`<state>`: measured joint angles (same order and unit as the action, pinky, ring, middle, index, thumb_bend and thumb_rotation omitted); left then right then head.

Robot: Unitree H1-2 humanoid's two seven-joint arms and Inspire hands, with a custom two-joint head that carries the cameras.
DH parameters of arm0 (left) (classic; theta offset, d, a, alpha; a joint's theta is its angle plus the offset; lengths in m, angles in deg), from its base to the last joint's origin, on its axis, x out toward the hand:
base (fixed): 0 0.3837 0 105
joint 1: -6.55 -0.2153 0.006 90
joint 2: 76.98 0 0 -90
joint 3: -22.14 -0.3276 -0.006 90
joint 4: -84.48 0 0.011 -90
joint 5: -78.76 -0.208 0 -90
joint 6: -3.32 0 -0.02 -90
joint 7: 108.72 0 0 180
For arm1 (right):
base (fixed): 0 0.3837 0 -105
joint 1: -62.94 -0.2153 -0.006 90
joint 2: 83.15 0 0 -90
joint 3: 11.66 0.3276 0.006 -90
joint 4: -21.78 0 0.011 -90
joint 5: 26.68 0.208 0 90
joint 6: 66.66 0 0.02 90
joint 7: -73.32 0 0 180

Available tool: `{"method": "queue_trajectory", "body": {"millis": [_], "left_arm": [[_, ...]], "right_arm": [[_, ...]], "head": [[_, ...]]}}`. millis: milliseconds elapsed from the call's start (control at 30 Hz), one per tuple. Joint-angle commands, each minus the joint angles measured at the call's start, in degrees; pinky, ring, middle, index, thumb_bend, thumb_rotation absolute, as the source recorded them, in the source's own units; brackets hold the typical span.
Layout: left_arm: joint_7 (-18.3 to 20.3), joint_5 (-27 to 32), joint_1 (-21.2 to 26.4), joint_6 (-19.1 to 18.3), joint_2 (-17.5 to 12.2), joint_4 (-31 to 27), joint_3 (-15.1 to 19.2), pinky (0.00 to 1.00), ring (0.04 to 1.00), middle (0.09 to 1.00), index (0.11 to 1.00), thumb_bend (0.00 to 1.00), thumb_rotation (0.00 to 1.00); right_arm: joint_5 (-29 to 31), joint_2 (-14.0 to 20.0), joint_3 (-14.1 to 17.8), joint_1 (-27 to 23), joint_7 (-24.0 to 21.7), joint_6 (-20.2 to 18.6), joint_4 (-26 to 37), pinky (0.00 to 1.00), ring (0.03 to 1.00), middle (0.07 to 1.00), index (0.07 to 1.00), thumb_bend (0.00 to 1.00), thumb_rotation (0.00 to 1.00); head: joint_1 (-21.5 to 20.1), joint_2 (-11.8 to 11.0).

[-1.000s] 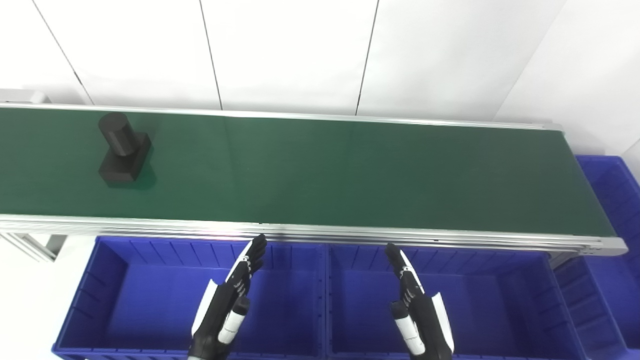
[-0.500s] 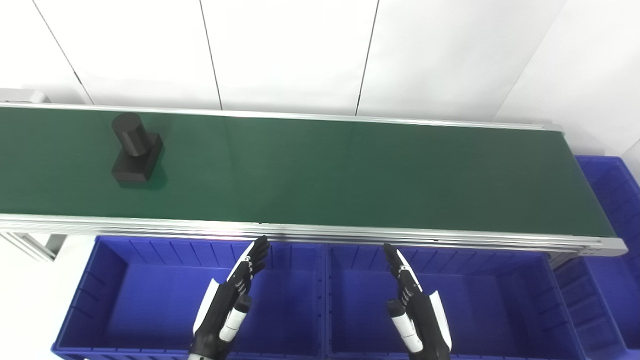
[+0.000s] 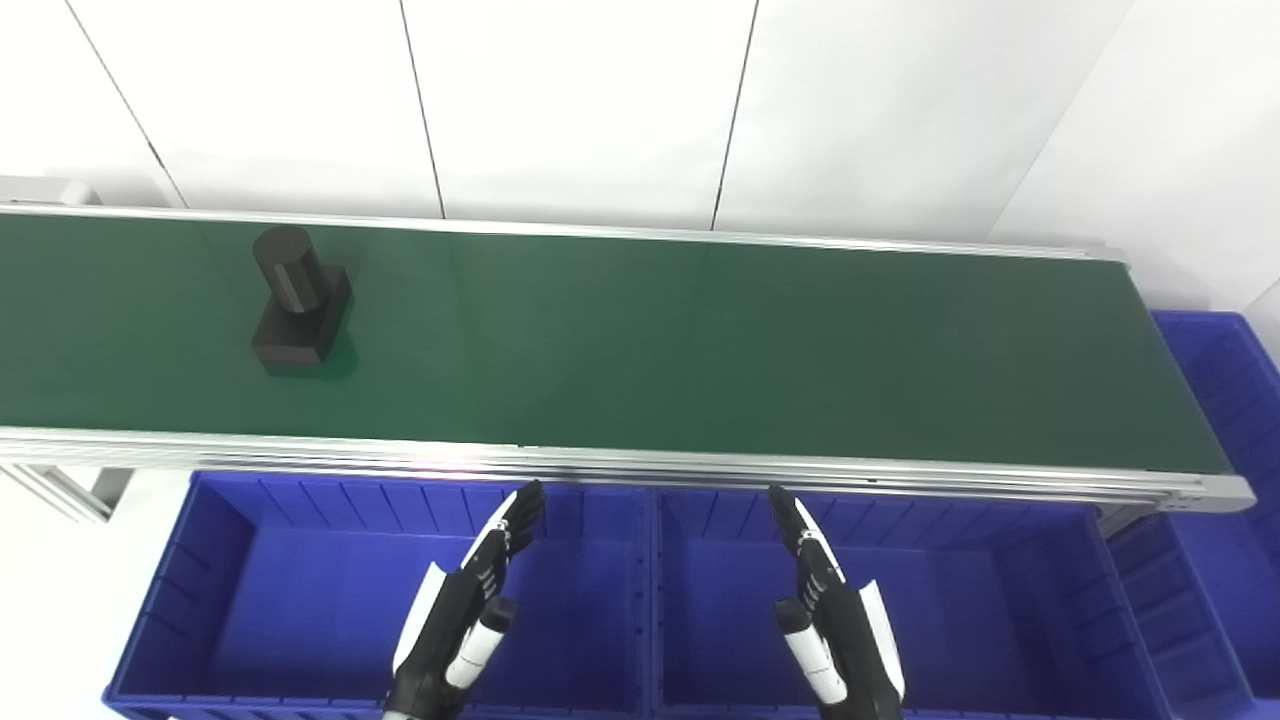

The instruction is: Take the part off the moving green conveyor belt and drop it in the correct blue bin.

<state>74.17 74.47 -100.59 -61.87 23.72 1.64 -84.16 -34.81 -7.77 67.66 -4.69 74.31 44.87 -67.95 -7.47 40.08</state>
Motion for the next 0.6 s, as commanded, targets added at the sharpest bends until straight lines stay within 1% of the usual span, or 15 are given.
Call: {"method": "queue_trajectory", "body": {"millis": [0, 133, 300, 333, 367, 400, 433, 467, 500, 533, 567], "left_arm": [[-1.13, -0.38, 0.84, 2.12, -0.3, -0.77, -0.24, 0.94, 0.954, 0.945, 0.936, 0.87, 1.0], [-1.57, -0.34, 0.69, 2.12, -0.68, -1.19, -0.94, 0.94, 0.953, 0.948, 0.94, 0.88, 1.0], [-1.99, -0.32, 0.51, 2.12, -0.73, -1.35, -1.53, 0.95, 0.956, 0.949, 0.939, 0.86, 1.0], [-2.22, -0.47, 0.52, 2.12, -0.65, -1.16, -1.79, 0.95, 0.955, 0.947, 0.937, 0.86, 1.0], [-2.33, -0.42, 0.59, 2.12, -0.6, -0.85, -2.04, 0.95, 0.954, 0.947, 0.937, 0.86, 1.0], [-2.58, -0.41, 0.74, 2.12, -0.46, -0.32, -2.41, 0.95, 0.955, 0.948, 0.938, 0.85, 1.0], [-2.93, -0.63, 0.93, 2.12, -0.44, 0.13, -2.77, 0.95, 0.956, 0.949, 0.939, 0.85, 0.99], [-3.47, -1.03, 1.21, 2.12, -0.41, 0.7, -3.25, 0.95, 0.954, 0.947, 0.939, 0.86, 0.99], [-4.06, -1.45, 1.5, 2.12, -0.4, 1.15, -3.66, 0.94, 0.947, 0.942, 0.935, 0.88, 0.99], [-4.21, -1.41, 1.71, 2.12, -0.38, 1.48, -4.02, 0.94, 0.946, 0.941, 0.934, 0.88, 0.99], [-4.33, -1.31, 1.85, 2.12, -0.4, 1.68, -4.3, 0.93, 0.942, 0.938, 0.93, 0.89, 0.97]], "right_arm": [[0.11, -0.06, -0.06, -0.21, -0.35, 1.64, 1.52, 1.0, 0.985, 0.964, 0.945, 0.77, 0.92], [-0.15, 0.04, -0.06, 0.13, -0.33, 1.41, 2.19, 0.99, 0.982, 0.966, 0.946, 0.76, 0.92], [-0.15, 0.48, 0.08, -0.02, -0.35, 2.45, 1.58, 0.98, 0.966, 0.954, 0.947, 0.76, 0.92], [0.17, 0.68, 0.18, -0.03, -0.44, 2.69, 1.36, 0.98, 0.968, 0.956, 0.947, 0.76, 0.92], [0.47, 0.87, 0.25, -0.03, -0.52, 2.91, 1.13, 0.98, 0.968, 0.956, 0.947, 0.75, 0.91], [0.73, 1.15, 0.37, 0.03, -0.5, 3.45, 0.72, 0.97, 0.966, 0.955, 0.947, 0.75, 0.91], [0.62, 1.43, 0.44, 0.07, -0.44, 3.84, 0.42, 0.97, 0.964, 0.953, 0.946, 0.74, 0.91], [0.54, 1.82, 0.54, 0.09, -0.45, 4.24, 0.06, 0.96, 0.963, 0.953, 0.95, 0.73, 0.93], [0.68, 2.13, 0.6, 0.09, -0.5, 4.35, -0.13, 0.97, 0.968, 0.958, 0.955, 0.73, 0.94], [0.79, 2.43, 0.72, 0.01, -0.52, 4.58, -0.5, 0.97, 0.968, 0.958, 0.955, 0.73, 0.94], [0.9, 2.63, 0.77, -0.06, -0.5, 4.74, -0.76, 0.97, 0.971, 0.96, 0.956, 0.74, 0.94]], "head": [[0.03, 0.09], [0.23, 0.33], [1.32, -0.08], [3.21, -0.94], [4.15, -1.48], [7.03, -2.78], [7.03, -2.78], [10.03, -4.32], [10.49, -4.54], [12.38, -5.56], [12.38, -5.56]]}}
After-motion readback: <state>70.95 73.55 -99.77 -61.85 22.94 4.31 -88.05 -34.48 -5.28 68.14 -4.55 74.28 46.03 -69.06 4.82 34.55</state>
